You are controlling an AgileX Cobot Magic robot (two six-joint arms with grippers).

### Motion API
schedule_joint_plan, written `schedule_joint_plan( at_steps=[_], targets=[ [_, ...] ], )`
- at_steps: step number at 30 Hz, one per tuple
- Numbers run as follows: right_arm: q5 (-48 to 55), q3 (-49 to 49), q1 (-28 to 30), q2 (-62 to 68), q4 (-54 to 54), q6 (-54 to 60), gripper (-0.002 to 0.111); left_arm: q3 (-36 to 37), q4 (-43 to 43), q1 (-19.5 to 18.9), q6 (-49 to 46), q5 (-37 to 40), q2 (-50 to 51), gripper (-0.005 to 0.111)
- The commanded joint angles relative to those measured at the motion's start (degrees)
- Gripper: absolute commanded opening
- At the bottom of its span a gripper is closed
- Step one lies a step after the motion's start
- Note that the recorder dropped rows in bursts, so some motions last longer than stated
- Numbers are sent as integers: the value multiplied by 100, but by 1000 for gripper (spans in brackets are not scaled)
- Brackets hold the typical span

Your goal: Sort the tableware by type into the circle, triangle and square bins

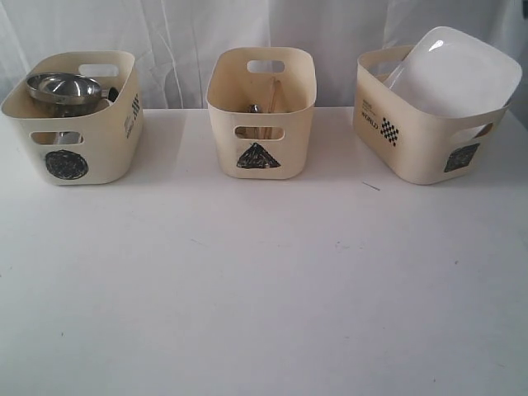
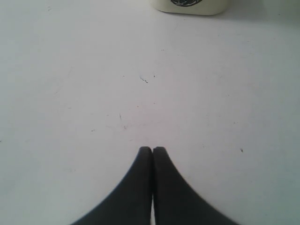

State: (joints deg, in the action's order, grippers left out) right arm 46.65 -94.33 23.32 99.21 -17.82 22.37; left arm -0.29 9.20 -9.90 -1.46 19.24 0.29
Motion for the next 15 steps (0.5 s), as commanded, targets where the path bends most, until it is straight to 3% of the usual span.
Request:
schedule_joint_plan(
  at_steps=[1, 3, 5, 9, 12, 15],
  targets=[
    [230, 85, 53, -219, 4107, -3395, 0, 29, 52, -3, -5, 221, -29, 0],
    [-56, 85, 136, -508, 4103, -3795, 0, 29, 52, -3, -5, 221, -29, 0],
    [-417, 116, 136, -827, 3537, -3504, 0, 29, 52, -3, -5, 221, -29, 0],
    [-1134, 831, 38, -1727, 907, -1716, 0, 29, 52, -3, -5, 221, -29, 0],
    [-2269, 2602, -305, -2861, -1220, -149, 0, 29, 52, -3, -5, 221, -29, 0],
    [-3119, 4977, -1192, -3696, -2895, 1646, 0, 29, 52, -3, -5, 221, -29, 0]
  ],
)
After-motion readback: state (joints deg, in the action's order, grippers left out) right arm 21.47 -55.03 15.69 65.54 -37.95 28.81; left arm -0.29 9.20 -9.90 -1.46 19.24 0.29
